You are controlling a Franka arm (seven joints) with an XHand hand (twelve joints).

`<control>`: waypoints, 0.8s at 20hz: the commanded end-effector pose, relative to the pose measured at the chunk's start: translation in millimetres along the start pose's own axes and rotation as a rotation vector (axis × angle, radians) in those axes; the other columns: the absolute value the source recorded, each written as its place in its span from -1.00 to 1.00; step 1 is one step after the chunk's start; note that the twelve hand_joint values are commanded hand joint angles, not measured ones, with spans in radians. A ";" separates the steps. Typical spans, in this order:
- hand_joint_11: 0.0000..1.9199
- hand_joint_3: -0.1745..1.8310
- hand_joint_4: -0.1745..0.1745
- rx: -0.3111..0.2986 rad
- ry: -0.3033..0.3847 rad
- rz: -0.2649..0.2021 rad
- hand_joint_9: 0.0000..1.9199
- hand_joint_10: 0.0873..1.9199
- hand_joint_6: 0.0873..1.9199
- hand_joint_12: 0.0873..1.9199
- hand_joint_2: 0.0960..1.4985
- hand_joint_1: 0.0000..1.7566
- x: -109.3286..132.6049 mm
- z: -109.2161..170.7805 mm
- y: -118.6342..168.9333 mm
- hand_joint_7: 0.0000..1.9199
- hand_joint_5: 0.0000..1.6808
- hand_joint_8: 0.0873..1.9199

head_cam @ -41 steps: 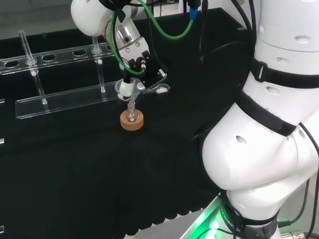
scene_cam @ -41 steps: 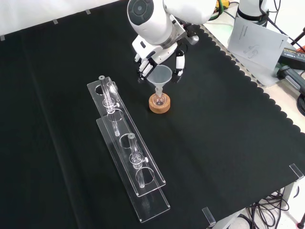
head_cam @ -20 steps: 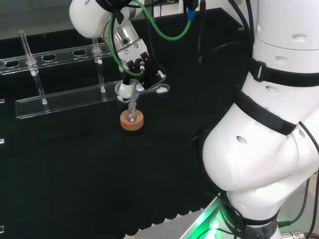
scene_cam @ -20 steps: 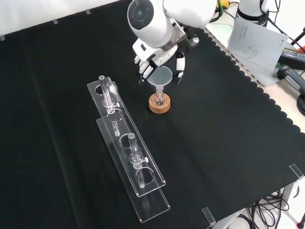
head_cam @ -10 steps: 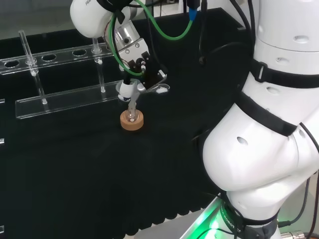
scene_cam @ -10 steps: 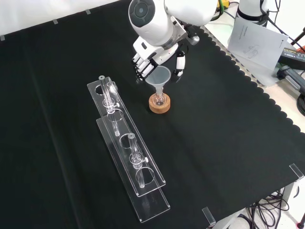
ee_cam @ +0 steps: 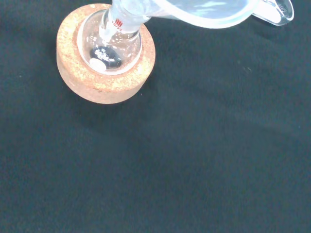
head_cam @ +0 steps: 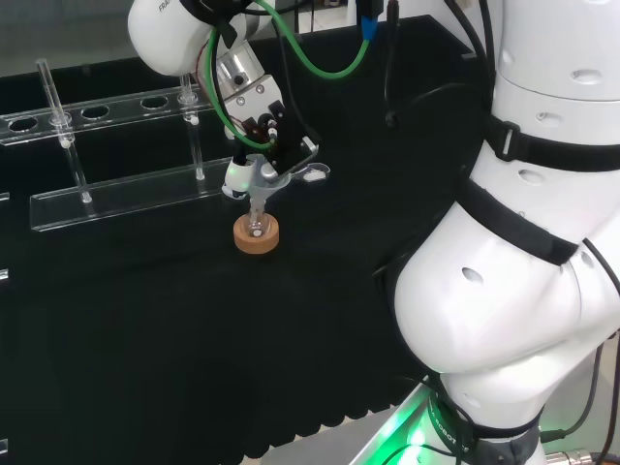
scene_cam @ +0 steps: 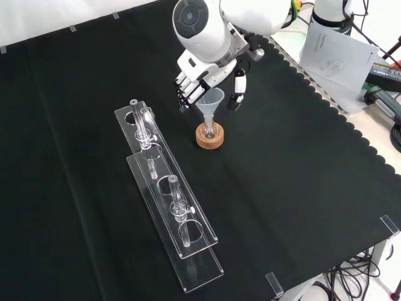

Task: Place the funnel on the round-bottom flask.

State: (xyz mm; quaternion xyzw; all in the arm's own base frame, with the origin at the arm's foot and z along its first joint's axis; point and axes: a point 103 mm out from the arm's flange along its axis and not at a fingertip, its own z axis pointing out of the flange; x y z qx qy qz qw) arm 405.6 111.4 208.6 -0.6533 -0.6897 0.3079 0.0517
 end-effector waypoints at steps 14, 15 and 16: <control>-0.90 -0.48 -0.24 -0.174 0.102 -0.024 -0.89 -0.24 -1.00 0.51 -0.14 -0.39 -25.6 -37.8 -27.0 -1.00 -0.77 -0.58; -0.90 -0.49 -0.25 -0.178 0.111 -0.021 -0.88 -0.24 -1.00 0.51 -0.13 -0.40 -29.8 -39.6 -28.5 -1.00 -0.77 -0.55; -0.90 -0.50 -0.25 -0.180 0.123 -0.018 -0.86 -0.24 -1.00 0.51 -0.13 -0.40 -34.9 -40.6 -29.8 -1.00 -0.77 -0.50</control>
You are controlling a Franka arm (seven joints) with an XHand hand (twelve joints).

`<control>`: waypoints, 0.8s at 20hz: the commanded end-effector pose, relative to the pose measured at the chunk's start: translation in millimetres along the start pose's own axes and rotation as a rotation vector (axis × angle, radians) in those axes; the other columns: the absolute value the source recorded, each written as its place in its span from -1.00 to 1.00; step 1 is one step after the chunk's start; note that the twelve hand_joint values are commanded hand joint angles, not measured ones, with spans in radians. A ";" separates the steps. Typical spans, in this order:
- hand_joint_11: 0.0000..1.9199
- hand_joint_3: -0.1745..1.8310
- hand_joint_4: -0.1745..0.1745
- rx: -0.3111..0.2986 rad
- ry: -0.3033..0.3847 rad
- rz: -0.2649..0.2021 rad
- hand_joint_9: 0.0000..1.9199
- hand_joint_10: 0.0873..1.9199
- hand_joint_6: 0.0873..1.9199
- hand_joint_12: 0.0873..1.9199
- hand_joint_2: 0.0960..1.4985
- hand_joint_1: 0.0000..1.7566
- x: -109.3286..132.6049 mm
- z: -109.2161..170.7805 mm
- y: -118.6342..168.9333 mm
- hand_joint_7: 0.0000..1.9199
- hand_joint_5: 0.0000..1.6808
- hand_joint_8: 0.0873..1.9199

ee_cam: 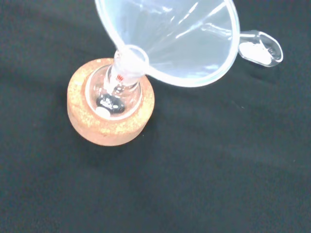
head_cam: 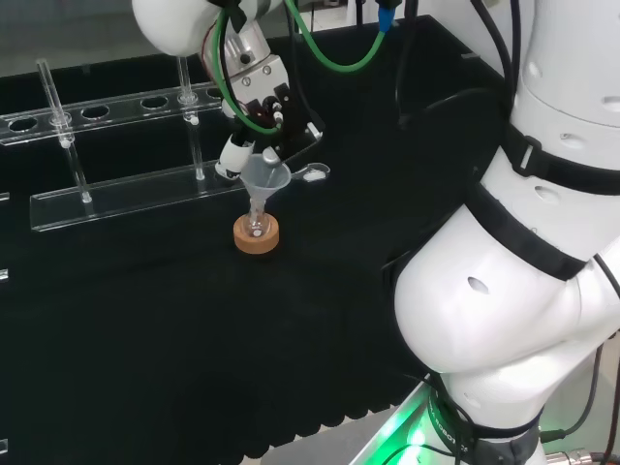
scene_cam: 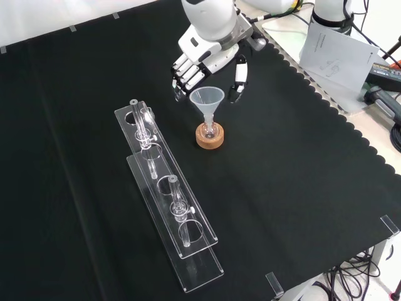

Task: Place the funnel on the round-bottom flask.

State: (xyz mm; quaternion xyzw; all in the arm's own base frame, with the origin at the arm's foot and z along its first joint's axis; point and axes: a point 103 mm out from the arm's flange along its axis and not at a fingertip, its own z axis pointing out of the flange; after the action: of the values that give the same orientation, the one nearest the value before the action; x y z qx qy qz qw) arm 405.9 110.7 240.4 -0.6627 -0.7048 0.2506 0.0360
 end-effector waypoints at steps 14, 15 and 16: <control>-0.84 -0.52 -0.27 -0.131 0.180 0.026 -0.72 -0.27 -1.00 0.50 -0.12 -0.40 -100.4 -13.6 -20.4 -0.92 -0.72 -0.33; -0.84 -0.52 -0.28 -0.135 0.196 0.024 -0.72 -0.27 -1.00 0.50 -0.12 -0.40 -106.1 -10.9 -19.0 -0.92 -0.71 -0.33; -0.84 -0.52 -0.28 -0.138 0.211 0.024 -0.71 -0.27 -1.00 0.50 -0.12 -0.40 -112.1 -7.7 -17.0 -0.92 -0.71 -0.33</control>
State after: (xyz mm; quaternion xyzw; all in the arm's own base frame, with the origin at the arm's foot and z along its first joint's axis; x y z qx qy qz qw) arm 406.0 41.8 287.3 -0.6856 -0.7077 0.1648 0.0441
